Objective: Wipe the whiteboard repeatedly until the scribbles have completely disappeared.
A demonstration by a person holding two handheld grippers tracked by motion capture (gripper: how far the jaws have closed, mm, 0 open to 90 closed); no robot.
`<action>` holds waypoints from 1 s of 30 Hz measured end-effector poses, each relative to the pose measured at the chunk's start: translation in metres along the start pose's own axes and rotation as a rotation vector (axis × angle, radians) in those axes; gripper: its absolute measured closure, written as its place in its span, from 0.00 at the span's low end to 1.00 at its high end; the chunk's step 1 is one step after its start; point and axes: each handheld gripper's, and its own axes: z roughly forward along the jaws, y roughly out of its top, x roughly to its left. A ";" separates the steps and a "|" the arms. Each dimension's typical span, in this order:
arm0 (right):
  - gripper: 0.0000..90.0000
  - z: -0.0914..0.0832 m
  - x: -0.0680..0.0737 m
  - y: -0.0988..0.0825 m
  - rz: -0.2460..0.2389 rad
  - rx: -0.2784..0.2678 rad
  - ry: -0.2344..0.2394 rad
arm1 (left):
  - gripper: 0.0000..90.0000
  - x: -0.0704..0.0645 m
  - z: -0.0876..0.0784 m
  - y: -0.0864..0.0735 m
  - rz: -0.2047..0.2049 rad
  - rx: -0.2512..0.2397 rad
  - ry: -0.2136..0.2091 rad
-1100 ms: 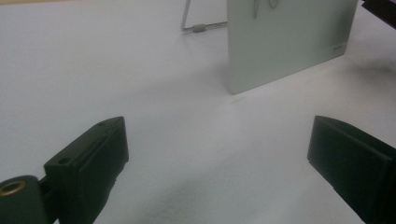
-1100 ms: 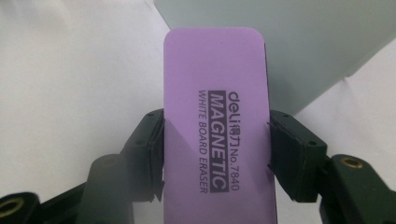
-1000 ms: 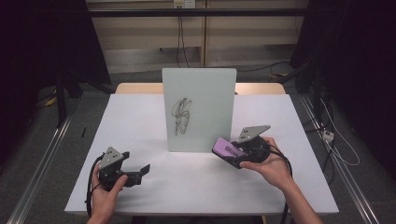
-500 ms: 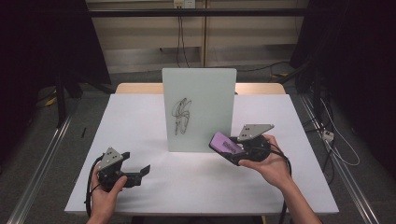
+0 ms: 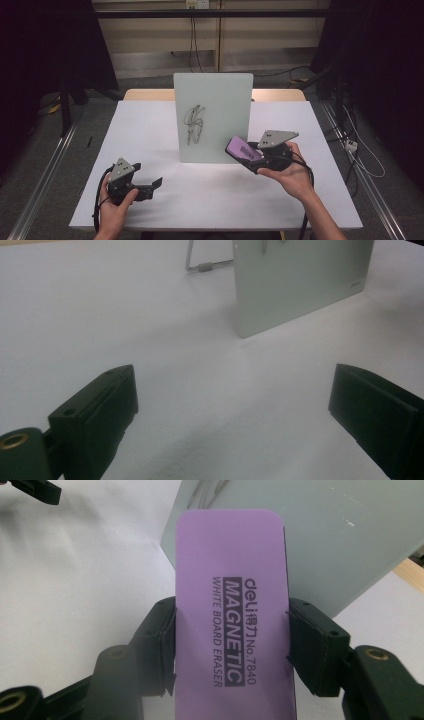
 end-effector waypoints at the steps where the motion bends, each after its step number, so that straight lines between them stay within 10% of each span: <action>1: 0.46 0.001 0.000 0.001 -0.003 -0.007 -0.001 | 0.06 0.001 0.000 0.000 0.001 0.005 0.004; 30: 0.46 0.034 0.024 0.033 -0.180 -0.054 -0.090 | 0.06 0.003 -0.001 -0.002 -0.007 0.010 0.000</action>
